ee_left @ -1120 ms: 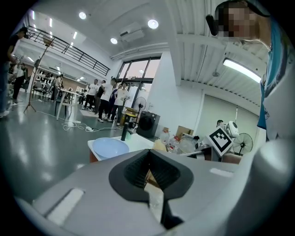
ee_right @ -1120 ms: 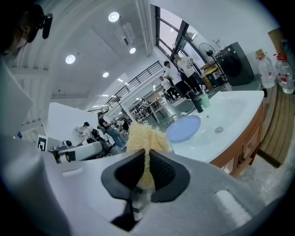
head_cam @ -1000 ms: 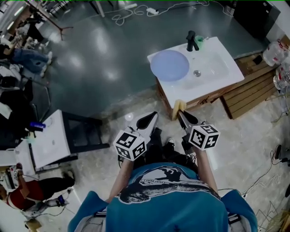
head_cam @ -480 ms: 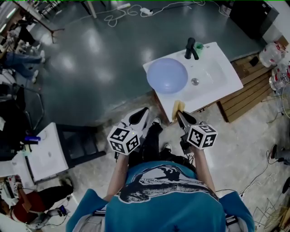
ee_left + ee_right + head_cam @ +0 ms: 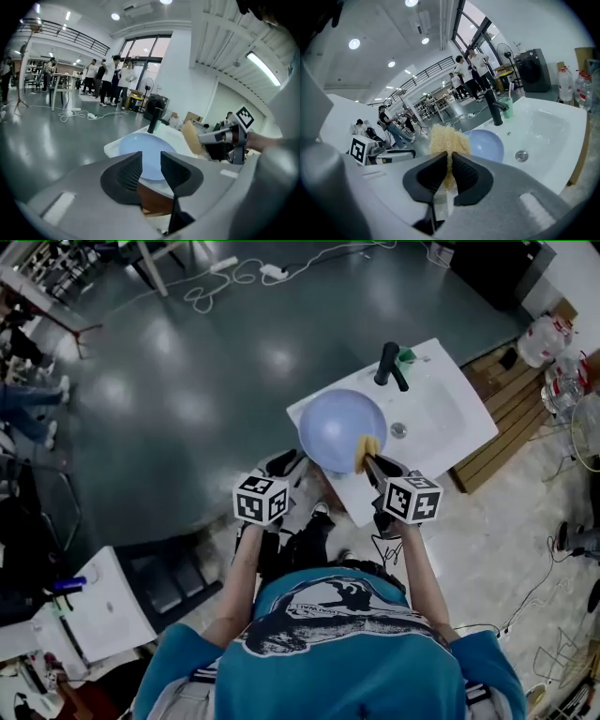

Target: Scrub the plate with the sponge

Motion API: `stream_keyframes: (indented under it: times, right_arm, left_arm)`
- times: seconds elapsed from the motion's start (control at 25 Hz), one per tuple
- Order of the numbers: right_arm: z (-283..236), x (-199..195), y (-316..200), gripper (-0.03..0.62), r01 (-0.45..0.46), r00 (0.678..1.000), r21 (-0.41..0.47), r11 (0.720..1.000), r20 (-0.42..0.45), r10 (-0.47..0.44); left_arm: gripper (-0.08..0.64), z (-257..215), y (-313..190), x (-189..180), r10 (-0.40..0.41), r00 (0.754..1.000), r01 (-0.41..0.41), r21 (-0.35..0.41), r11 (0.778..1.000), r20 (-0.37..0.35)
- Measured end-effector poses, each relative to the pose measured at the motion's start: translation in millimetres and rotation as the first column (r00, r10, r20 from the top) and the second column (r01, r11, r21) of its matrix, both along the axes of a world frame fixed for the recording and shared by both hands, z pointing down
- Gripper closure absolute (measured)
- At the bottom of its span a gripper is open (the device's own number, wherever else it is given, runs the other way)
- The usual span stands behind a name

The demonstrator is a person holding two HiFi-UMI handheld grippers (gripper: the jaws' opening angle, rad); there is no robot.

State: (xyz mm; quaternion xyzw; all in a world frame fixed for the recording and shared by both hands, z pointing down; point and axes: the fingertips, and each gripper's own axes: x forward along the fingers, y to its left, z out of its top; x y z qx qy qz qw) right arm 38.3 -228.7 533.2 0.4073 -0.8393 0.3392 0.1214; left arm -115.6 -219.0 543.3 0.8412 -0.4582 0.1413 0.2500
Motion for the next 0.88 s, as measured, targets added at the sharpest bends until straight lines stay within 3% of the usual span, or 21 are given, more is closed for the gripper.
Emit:
stream_keyframes:
  times: [0.12, 0.2, 0.36, 0.48, 0.68, 0.88]
  right_arm:
    - [14, -2, -33, 0.563, -0.026, 0.998, -0.013, 1.0, -0.066, 0.025]
    - [24, -3, -54, 0.563, -0.037, 0.993, -0.021, 0.999, -0.114, 0.035]
    - [50, 3, -89, 0.563, -0.055, 0.975, -0.06, 0.997, -0.219, 0.041]
    - [69, 9, -106, 0.563, -0.08, 0.954, -0.091, 0.993, -0.294, 0.05]
    - [96, 24, -127, 0.563, -0.133, 0.922, -0.134, 0.982, -0.38, 0.073]
    - [119, 34, -134, 0.563, -0.172, 0.88, -0.176, 0.969, -0.469, 0.071]
  left_arm:
    - [0.377, 42, -23, -8, 0.05, 0.999, -0.047, -0.101, 0.994, 0.02]
    - [0.347, 63, -35, -12, 0.051, 0.999, -0.051, -0.165, 0.985, -0.005]
    - [0.345, 94, -54, -13, 0.042, 0.998, -0.053, -0.255, 0.965, -0.049]
    - [0.367, 109, -60, -9, 0.078, 0.996, -0.089, -0.285, 0.954, -0.05]
    - [0.41, 114, -65, 5, 0.097, 0.985, -0.137, -0.314, 0.94, -0.141]
    - [0.411, 112, -64, 9, 0.122, 0.982, -0.161, -0.301, 0.94, -0.145]
